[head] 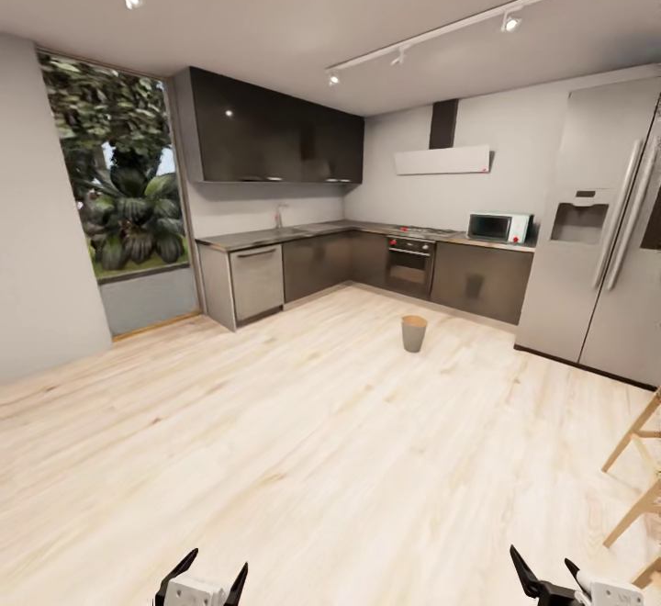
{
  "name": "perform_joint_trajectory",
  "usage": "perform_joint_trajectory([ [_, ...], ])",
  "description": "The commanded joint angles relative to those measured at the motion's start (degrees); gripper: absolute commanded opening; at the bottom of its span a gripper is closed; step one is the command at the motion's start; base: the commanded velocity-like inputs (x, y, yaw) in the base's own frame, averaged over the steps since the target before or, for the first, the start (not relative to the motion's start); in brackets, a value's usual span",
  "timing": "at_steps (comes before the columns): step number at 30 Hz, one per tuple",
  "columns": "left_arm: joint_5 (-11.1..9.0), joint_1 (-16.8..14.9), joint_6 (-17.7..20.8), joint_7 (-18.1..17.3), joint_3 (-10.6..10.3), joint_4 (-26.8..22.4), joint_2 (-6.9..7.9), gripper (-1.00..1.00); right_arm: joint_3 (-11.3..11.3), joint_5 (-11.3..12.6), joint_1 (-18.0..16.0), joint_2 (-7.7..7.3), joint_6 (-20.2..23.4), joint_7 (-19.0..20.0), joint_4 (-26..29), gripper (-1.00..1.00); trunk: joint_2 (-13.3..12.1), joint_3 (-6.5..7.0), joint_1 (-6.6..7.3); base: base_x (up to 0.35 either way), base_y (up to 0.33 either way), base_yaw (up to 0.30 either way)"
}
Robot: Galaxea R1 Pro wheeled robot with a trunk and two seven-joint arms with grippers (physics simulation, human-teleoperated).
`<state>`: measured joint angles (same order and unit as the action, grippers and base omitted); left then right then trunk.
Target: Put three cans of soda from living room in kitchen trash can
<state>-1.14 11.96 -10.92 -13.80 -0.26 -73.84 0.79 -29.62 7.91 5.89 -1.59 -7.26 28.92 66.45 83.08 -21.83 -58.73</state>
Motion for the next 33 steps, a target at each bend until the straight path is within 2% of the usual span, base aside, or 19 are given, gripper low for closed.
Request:
perform_joint_trajectory([
  [1,0.0,0.0,0.0,0.0,0.0,0.0,0.00,1.00,0.0,0.0,0.0,0.00,0.0,0.0,0.0,1.00,0.0,-0.03,0.00,0.326,0.092,-0.146],
  [10,0.0,0.0,0.0,0.0,0.0,0.0,0.00,1.00,0.1,0.0,0.0,-0.06,0.2,0.0,0.0,1.00,0.0,-0.56,0.00,0.326,0.097,-0.090],
  [33,0.0,0.0,-0.1,0.0,0.0,0.0,0.00,1.00,0.1,0.0,0.0,-0.32,0.3,-0.1,0.0,1.00,0.0,-2.56,0.00,0.326,0.094,-0.004],
])
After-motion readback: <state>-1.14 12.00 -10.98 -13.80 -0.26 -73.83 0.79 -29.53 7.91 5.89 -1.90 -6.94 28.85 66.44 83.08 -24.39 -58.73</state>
